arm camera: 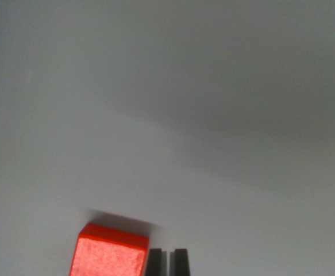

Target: Reach red block

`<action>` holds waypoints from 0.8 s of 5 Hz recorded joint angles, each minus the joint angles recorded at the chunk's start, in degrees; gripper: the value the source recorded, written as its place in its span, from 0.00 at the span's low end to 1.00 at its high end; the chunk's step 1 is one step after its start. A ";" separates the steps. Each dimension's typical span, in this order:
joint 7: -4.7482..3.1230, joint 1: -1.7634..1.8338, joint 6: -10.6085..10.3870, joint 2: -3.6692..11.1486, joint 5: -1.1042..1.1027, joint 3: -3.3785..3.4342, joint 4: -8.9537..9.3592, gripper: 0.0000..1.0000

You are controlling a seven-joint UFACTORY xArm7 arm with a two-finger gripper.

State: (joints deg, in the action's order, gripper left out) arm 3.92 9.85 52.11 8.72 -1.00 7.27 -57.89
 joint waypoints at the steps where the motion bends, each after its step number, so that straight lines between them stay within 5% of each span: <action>1: 0.36 0.43 -2.35 0.64 0.02 0.43 1.81 0.00; 4: 0.68 0.82 -4.44 1.21 0.03 0.82 3.42 0.00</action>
State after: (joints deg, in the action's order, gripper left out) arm 4.60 10.67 47.66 9.93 -0.97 8.08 -54.47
